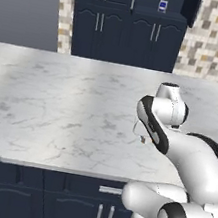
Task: Pick the egg and butter from the fridge and place them by the bowl for mixing.
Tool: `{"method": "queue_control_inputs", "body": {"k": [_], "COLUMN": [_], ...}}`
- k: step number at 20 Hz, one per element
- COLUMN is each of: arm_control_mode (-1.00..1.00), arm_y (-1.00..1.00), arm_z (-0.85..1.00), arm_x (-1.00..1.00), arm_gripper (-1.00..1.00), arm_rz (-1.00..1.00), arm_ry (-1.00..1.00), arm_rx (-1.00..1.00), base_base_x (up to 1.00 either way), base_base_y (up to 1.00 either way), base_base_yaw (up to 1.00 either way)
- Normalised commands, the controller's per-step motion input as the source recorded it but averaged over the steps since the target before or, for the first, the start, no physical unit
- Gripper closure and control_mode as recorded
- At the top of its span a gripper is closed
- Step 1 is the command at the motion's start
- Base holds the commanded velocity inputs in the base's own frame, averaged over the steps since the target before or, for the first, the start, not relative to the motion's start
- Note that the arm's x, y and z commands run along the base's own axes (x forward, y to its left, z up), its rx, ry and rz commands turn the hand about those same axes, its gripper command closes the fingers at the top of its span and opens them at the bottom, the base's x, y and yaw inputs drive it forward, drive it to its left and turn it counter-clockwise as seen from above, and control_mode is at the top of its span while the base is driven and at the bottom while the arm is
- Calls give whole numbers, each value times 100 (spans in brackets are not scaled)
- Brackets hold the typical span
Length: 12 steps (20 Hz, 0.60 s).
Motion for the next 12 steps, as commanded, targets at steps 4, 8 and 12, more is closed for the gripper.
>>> {"method": "queue_control_inputs", "body": {"k": [4, 8, 12], "arm_control_mode": [100, 100, 100], "arm_y": [0, 0, 0], "arm_z": [0, 0, 0], "arm_x": [0, 0, 0], "arm_gripper": [-100, -100, -100], "arm_rz": [0, 0, 0], "arm_ry": [0, 0, 0], "arm_rx": [0, 0, 0], "base_base_x": [-16, 0, 24], "base_base_y": [22, 27, 38], "base_base_yaw": [93, 90, 59]}}
